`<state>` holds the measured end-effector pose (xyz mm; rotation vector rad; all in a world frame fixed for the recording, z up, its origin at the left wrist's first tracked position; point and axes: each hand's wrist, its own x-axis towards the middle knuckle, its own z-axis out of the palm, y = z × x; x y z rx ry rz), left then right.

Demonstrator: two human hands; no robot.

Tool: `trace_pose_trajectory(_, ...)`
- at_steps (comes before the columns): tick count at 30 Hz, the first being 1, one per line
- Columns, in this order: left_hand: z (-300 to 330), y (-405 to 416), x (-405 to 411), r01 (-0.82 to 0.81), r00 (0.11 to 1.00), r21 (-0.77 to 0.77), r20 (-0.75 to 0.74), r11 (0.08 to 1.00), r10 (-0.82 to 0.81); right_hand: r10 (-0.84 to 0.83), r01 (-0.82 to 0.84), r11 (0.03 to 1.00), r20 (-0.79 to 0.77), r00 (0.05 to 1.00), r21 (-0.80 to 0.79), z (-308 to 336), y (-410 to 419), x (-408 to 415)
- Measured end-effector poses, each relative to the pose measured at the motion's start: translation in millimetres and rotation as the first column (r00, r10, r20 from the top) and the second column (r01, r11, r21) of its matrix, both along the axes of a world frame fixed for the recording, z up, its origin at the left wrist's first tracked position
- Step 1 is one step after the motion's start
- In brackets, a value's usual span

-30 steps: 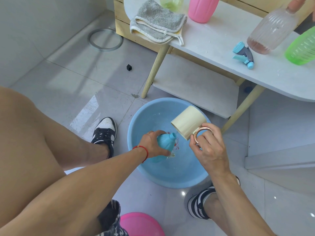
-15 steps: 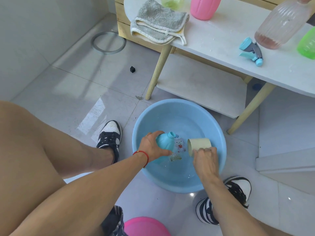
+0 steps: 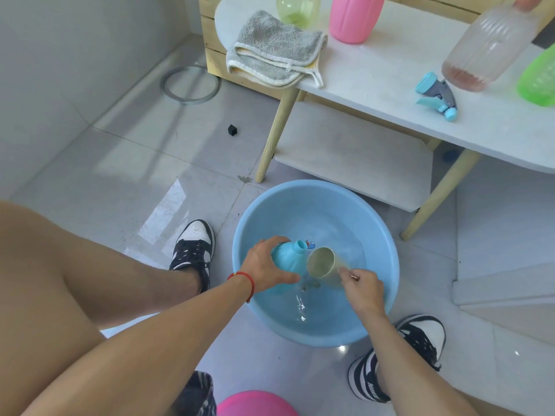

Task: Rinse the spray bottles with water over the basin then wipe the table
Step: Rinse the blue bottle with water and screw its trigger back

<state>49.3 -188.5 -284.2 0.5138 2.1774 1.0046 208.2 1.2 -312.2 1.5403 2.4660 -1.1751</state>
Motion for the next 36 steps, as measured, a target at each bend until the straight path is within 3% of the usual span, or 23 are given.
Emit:
trace_pose_trajectory(5, 1.2, -0.7, -3.4, -0.037, 0.997, 0.028, 0.063, 0.999, 0.035, -0.198, 0.166, 0.965, -0.147, 0.969, -0.203, 14.0, 10.9, 7.4)
trace_pose_trajectory(8, 1.2, -0.7, -3.8, -0.041, 0.997, 0.033, 0.071, 0.999, 0.039, -0.233, 0.182, 0.958, -0.231, 0.945, -0.222, 31.8, 13.4, 6.9)
trace_pose_trajectory(18, 5.2, 7.2, -1.0, -0.014, 0.997, 0.053, 0.078, 0.999, 0.010, -0.092, 0.137, 0.987, -0.402, 0.911, 0.083, 105.2, 9.3, 0.6)
trace_pose_trajectory(28, 5.1, 14.4, 2.7, 0.070, 0.996, 0.040, -0.057, 0.997, -0.068, -0.012, 0.109, 0.969, -0.399, 0.917, 0.222, 121.2, -0.1, -3.5)
trace_pose_trajectory(36, 4.1, 13.5, 0.3, 0.060, 0.995, 0.022, -0.084, 0.998, -0.058, 0.200, -0.021, 0.900, -0.369, 0.908, 0.435, 122.8, -7.4, -7.5)
